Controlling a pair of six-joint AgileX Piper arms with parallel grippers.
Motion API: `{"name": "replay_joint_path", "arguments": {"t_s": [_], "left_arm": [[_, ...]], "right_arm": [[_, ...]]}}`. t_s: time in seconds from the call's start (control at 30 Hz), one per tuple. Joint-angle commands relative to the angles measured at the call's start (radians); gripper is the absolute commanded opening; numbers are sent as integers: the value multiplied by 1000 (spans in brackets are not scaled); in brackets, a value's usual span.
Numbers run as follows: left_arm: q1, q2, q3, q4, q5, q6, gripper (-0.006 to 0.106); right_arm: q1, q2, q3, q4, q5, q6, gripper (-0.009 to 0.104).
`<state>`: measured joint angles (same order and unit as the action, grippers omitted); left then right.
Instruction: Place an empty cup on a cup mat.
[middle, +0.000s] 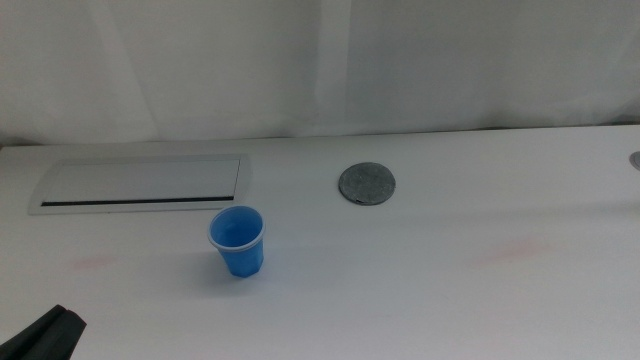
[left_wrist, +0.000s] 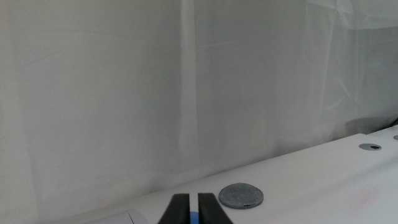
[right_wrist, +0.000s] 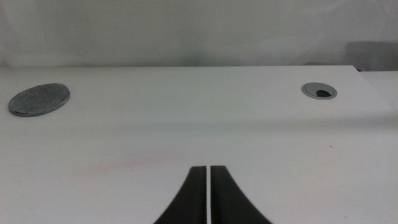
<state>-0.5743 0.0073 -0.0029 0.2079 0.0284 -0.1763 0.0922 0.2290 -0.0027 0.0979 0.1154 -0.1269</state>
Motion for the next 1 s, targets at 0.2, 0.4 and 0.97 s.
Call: {"name": "replay_joint_path", "arguments": {"t_s": [0.2,0.4,0.97], "left_arm": [[-8,-39,39,-7,-2,-37,15],[-8,-39,39,-13,-15,-78,89],[277,-39,39,-15,3,-99,91]], "right_arm": [[-4,-5,27,-8,1,-4,-3],[-4,-5,27,-8,1,-4,-3],[-4,-5,27,-8,1,-4,-3]]}}
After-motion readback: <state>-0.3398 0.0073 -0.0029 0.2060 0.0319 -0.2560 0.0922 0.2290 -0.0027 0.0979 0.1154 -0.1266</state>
